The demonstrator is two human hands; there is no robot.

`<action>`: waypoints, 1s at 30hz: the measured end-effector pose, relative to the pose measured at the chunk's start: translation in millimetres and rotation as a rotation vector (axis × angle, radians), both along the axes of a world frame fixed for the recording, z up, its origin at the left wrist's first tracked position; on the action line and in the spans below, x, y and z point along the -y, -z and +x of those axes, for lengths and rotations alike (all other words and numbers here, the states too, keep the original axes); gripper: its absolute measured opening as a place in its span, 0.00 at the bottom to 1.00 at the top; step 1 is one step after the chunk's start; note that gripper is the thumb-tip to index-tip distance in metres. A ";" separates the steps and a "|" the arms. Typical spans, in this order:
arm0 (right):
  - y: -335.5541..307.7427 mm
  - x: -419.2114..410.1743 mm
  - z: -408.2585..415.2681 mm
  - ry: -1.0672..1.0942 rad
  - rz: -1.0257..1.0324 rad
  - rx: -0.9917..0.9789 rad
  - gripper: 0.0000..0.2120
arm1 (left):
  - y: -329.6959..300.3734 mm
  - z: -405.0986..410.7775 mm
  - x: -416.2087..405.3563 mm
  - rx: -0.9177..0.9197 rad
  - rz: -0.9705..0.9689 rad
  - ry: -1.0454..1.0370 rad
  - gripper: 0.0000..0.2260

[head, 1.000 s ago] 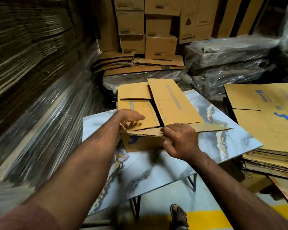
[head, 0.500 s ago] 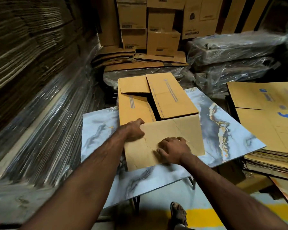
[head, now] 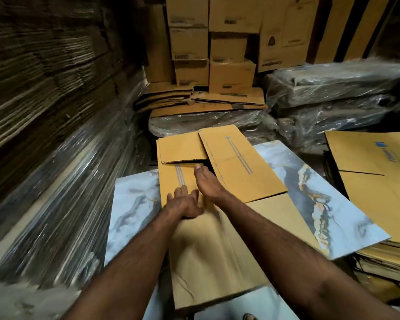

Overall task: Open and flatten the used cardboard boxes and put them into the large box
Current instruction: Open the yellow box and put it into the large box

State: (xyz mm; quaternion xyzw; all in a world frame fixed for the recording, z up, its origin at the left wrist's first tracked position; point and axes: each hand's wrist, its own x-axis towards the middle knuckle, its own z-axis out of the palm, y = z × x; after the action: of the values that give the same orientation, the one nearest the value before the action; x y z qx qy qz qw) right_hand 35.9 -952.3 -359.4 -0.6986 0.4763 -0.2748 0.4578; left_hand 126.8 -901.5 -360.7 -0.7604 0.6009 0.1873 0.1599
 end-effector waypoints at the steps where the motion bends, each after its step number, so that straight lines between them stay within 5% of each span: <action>1: 2.4 5.0 5.2 -0.018 0.024 -0.001 0.27 | 7.1 2.0 1.9 0.005 0.027 -0.013 0.35; 10: 49.8 28.0 13.1 0.043 0.205 -0.343 0.33 | 19.3 27.0 30.6 0.035 0.071 -0.177 0.51; 16: 19.9 50.8 -4.2 0.100 -0.421 -0.595 0.39 | 18.5 23.6 45.6 0.036 0.142 -0.224 0.56; 20: -18.2 109.3 -37.3 0.241 -0.552 -0.722 0.40 | 19.9 19.7 61.7 0.023 0.112 -0.300 0.54; 26: 18.2 165.2 -131.6 0.255 -0.132 -0.973 0.40 | 31.4 21.9 74.2 0.011 0.011 -0.442 0.50; 30: 51.2 162.4 -153.0 0.140 -0.023 -0.939 0.45 | 38.8 19.7 82.5 0.018 -0.085 -0.513 0.47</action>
State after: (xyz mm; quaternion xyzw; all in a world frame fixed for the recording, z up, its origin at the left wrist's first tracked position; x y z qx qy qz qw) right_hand -117.1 -1114.7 -410.6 -0.7185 0.6746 0.0353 0.1659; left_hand 146.5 -983.9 -399.5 -0.8955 0.3944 0.1898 0.0805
